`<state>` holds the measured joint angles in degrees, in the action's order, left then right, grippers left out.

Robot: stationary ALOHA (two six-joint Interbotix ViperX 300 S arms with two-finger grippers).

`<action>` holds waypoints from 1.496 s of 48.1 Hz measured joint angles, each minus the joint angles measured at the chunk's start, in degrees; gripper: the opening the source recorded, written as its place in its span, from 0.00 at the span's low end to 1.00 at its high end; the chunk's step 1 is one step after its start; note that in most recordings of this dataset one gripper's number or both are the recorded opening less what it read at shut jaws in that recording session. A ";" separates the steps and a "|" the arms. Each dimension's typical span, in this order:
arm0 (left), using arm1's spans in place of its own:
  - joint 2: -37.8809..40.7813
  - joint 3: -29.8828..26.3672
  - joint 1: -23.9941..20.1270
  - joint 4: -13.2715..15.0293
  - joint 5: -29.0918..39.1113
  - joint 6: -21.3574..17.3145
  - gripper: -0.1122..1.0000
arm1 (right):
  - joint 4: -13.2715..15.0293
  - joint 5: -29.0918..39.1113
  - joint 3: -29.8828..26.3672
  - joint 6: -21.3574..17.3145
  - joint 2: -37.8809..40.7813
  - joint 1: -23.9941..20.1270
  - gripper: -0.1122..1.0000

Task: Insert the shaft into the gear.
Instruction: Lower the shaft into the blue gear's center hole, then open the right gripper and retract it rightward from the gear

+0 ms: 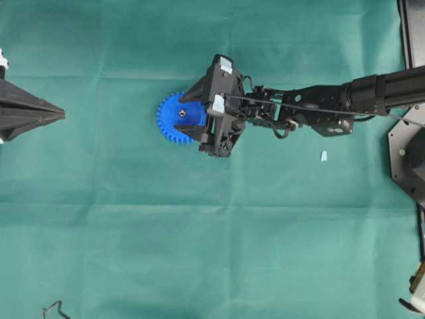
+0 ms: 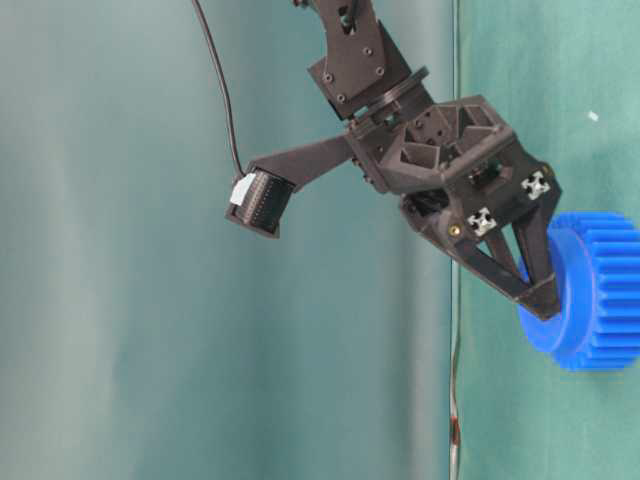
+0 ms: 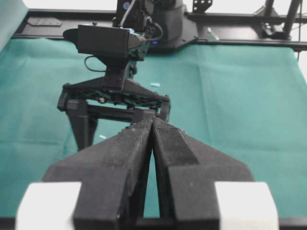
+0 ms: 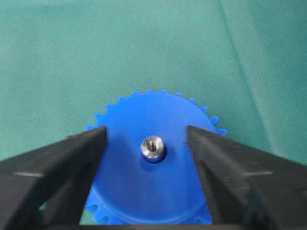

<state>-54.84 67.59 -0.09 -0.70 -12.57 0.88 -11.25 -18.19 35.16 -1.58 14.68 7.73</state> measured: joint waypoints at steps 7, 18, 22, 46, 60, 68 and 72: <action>-0.09 0.00 -0.09 0.00 -0.18 0.00 0.10 | 0.00 0.18 0.09 0.09 -1.41 0.09 0.84; -0.18 0.00 0.00 0.00 0.00 0.00 0.10 | 0.44 1.85 1.41 0.88 -9.23 0.35 0.86; -0.18 0.00 0.00 0.09 0.00 0.00 0.10 | 0.79 2.90 2.11 1.49 -12.92 0.35 0.85; -0.26 0.09 -0.09 0.00 0.18 0.00 0.10 | 0.88 3.78 10.02 2.37 -27.51 0.26 0.85; -0.26 0.00 -0.09 0.00 0.18 0.00 0.10 | 0.88 2.55 19.07 2.37 -40.25 0.26 0.85; -0.26 0.00 0.00 0.00 0.18 0.00 0.10 | 0.88 3.43 23.38 2.37 -47.64 0.18 0.85; -0.26 0.00 -0.09 0.00 0.18 0.00 0.10 | 0.88 4.13 24.96 2.37 -50.27 0.18 0.85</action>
<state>-55.11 67.59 -0.18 -0.70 -12.39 0.88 -10.37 -14.06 60.12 0.79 -35.60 7.91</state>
